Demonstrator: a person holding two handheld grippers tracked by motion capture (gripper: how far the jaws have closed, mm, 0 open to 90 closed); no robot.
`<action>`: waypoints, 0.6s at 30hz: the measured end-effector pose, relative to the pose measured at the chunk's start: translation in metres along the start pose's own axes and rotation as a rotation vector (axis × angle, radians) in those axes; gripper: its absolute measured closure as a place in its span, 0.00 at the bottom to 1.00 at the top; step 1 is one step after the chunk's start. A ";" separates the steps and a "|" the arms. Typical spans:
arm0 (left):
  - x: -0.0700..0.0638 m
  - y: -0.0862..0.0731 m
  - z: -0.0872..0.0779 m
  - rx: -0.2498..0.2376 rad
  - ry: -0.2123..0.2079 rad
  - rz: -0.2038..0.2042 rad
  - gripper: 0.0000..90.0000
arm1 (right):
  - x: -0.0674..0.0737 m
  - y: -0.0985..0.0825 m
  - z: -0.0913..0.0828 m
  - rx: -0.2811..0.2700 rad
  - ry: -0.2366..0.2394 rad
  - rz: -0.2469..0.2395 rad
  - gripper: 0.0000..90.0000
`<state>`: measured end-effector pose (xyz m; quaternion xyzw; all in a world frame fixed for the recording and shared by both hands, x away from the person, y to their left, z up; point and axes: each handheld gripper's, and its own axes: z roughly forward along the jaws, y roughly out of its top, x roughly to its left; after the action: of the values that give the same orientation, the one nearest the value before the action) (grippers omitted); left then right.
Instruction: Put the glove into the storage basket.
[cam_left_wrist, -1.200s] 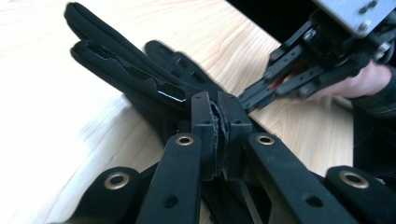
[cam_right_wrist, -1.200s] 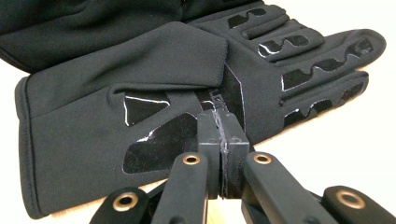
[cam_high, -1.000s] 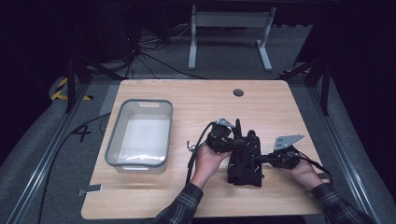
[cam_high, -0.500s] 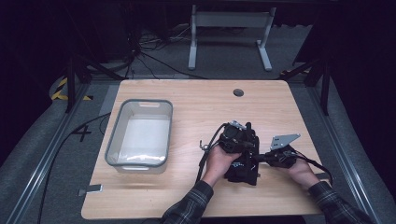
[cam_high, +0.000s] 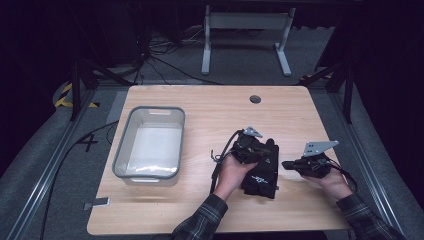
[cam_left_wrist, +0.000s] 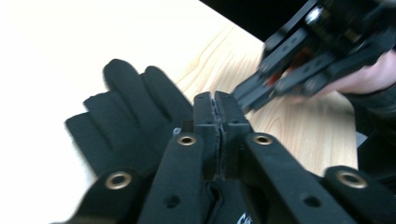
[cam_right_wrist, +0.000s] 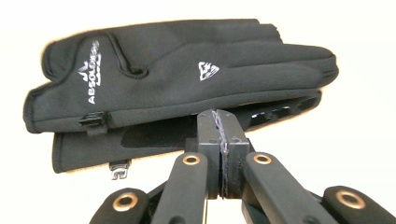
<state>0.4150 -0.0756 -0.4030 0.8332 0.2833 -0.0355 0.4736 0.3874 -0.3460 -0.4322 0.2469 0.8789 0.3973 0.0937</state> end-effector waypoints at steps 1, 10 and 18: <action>0.000 -0.001 -0.003 0.004 0.013 0.008 0.99 | 0.000 0.001 -0.003 -0.012 -0.002 0.002 1.00; 0.000 -0.022 -0.016 0.067 0.098 0.029 1.00 | 0.004 0.019 0.001 -0.048 0.033 -0.020 1.00; -0.001 -0.038 0.005 0.143 0.074 0.016 0.99 | 0.003 0.025 0.029 -0.006 0.047 -0.045 1.00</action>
<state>0.3955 -0.0654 -0.4347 0.8679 0.2906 -0.0211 0.4023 0.4042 -0.3116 -0.4327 0.2172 0.8850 0.4034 0.0829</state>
